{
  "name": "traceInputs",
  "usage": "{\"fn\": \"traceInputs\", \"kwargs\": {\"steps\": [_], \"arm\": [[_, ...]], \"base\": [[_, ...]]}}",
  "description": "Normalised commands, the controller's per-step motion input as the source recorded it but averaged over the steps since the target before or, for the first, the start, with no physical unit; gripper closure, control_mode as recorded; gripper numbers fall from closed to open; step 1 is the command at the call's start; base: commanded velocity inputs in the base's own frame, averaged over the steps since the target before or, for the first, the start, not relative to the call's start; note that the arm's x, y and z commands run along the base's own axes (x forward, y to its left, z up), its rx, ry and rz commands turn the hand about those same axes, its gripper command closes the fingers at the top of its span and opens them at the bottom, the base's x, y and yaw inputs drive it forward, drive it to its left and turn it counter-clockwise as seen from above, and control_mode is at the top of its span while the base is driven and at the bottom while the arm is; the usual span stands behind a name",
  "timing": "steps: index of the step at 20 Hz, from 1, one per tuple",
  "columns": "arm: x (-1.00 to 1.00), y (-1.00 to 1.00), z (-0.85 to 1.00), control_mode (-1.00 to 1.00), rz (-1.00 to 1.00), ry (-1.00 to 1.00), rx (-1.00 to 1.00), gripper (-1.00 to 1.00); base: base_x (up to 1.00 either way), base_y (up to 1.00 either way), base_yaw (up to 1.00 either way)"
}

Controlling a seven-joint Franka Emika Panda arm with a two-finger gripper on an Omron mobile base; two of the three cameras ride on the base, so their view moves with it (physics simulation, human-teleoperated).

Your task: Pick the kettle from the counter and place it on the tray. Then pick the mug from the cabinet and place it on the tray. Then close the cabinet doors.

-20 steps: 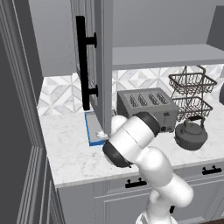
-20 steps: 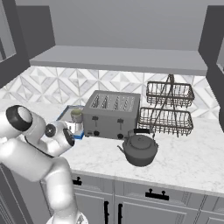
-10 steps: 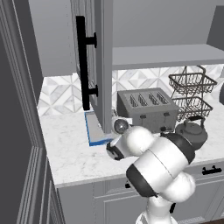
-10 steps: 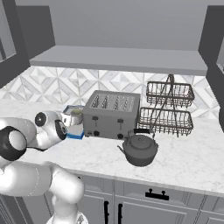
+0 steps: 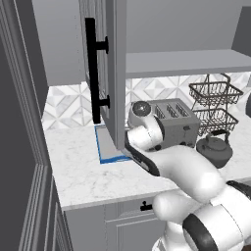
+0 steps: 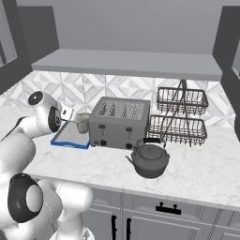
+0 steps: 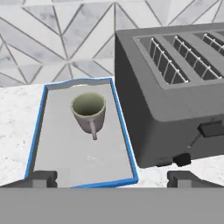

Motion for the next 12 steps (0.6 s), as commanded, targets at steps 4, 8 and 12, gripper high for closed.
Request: {"fn": "traceInputs", "kwargs": {"steps": [4,8,12], "arm": [[-0.93,-0.06,0.35,-1.00,-0.08,0.23,0.00,-1.00],[-1.00,-0.38,0.14,-1.00,-0.14,0.27,0.00,-1.00],[-0.80,-0.69,0.00,-1.00,-0.19,0.22,0.00,-1.00]], "base": [[0.00,0.00,0.00],[0.00,0.00,0.00],[0.00,0.00,0.00]]}}
